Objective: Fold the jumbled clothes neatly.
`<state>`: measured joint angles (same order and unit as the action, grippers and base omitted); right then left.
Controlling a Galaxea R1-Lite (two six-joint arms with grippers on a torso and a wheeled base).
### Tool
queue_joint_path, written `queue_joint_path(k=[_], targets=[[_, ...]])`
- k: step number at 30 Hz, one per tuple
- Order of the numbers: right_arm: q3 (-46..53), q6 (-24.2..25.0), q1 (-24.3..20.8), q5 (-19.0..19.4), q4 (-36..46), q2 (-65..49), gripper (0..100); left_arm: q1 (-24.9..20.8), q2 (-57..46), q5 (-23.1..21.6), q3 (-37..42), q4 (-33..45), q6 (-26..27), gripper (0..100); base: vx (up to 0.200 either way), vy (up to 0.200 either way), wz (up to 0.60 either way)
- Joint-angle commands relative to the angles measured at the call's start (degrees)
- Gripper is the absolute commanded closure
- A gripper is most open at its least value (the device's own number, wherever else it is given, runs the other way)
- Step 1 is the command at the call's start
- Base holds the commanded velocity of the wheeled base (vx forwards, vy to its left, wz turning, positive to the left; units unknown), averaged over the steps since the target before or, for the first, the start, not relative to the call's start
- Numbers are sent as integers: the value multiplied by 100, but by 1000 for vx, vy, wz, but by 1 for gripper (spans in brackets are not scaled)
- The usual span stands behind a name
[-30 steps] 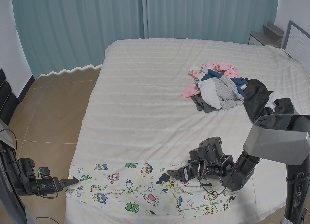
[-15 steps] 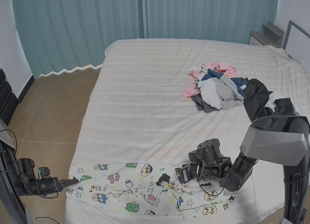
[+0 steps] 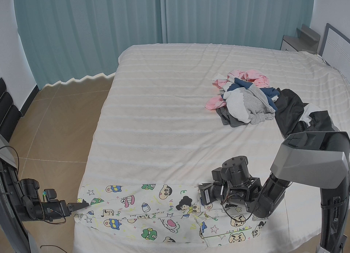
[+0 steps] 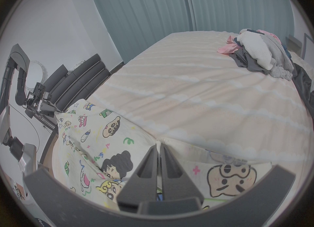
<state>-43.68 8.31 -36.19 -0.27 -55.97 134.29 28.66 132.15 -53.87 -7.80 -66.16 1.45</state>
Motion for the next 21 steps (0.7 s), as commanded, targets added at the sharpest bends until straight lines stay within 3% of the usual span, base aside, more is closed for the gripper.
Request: queue_joint_path(k=[1, 7, 8, 18, 20, 21], targets=[[-27, -5, -90, 0, -2, -8, 100, -1, 13, -1, -2, -2, 4, 0, 0, 0, 0], [-62, -5, -72, -17, -2, 27, 100, -1, 13, -1, -2, -2, 4, 0, 0, 0, 0], [-62, -5, -72, -17, -2, 27, 0, -1, 13, -1, -2, -2, 4, 0, 0, 0, 0], [501, 250, 209, 0, -257, -597, 0, -1, 39, 17, -37, -11, 180, 0, 0, 0, 0], [852, 443, 341, 9, -380, -914, 0, -10, -13, 70, -55, -108, 198, 0, 0, 0, 0], [1309, 768, 464, 0, -635, -1274, 0, -54, -110, 263, -46, -231, 154, 0, 0, 0, 0]])
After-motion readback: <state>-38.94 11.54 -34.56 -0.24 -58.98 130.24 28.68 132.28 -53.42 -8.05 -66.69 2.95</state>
